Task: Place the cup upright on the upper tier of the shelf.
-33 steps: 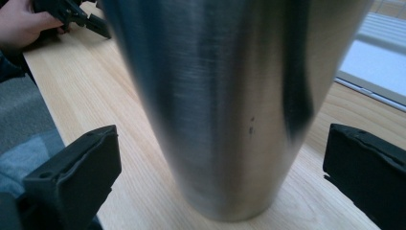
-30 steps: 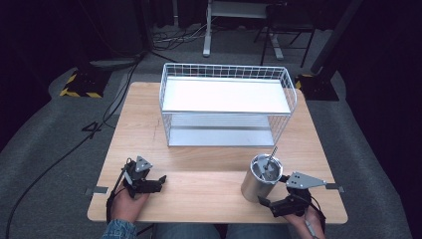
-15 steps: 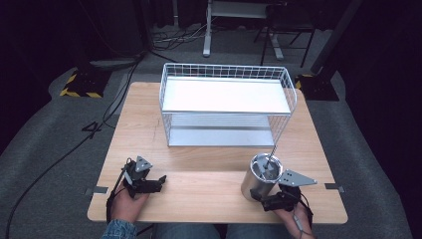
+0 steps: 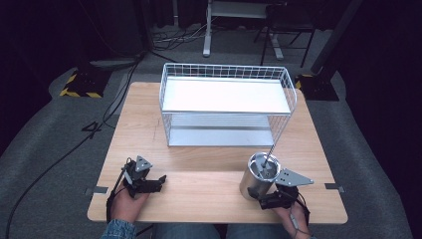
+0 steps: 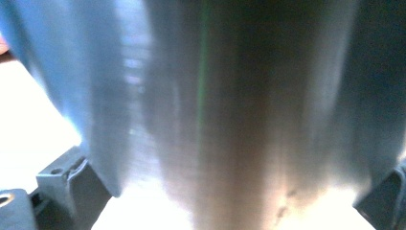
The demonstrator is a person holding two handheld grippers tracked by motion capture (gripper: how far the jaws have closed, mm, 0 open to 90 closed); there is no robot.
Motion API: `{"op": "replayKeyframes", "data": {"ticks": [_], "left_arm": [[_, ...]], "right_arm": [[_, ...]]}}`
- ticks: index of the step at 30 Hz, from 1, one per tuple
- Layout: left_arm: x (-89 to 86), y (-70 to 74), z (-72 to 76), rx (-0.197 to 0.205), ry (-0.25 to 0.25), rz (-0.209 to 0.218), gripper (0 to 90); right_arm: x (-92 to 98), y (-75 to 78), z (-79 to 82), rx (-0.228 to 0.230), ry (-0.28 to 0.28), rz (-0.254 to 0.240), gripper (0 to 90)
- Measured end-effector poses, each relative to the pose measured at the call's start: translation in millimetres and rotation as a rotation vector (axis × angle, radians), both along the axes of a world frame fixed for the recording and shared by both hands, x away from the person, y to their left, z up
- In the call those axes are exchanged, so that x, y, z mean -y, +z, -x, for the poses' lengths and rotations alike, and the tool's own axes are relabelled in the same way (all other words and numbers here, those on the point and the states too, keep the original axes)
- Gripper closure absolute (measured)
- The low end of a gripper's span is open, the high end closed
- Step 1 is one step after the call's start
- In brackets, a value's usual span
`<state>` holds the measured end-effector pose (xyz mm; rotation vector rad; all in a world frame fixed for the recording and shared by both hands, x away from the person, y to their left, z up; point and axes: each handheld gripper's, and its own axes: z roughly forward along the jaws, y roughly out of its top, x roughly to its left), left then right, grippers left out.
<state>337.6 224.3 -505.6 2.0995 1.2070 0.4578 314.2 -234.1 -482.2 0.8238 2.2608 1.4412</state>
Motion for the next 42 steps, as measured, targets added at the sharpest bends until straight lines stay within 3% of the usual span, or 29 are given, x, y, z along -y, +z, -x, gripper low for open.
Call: {"op": "replayKeyframes", "data": {"ticks": [10, 16, 24, 42], "left_arm": [[-0.5, 0.3, -0.5, -0.001, -0.003, -0.003, 14.8], [-0.5, 0.2, -0.5, -0.001, -0.004, -0.002, 14.8], [-0.6, 0.3, -0.6, 0.0, -0.004, -0.003, 14.9], [-1.0, 0.2, -1.0, 0.001, -0.005, -0.002, 14.9]], "right_arm": [[-5.1, 4.7, -0.6, 0.003, -0.02, 0.033, 3.7], [-7.2, 10.8, -2.1, 0.004, -0.018, 0.013, 3.7], [-8.0, 33.1, -5.0, 0.019, -0.013, 0.008, 3.7], [-5.0, 91.6, -26.1, -0.003, -0.031, -0.014, 3.8]]}}
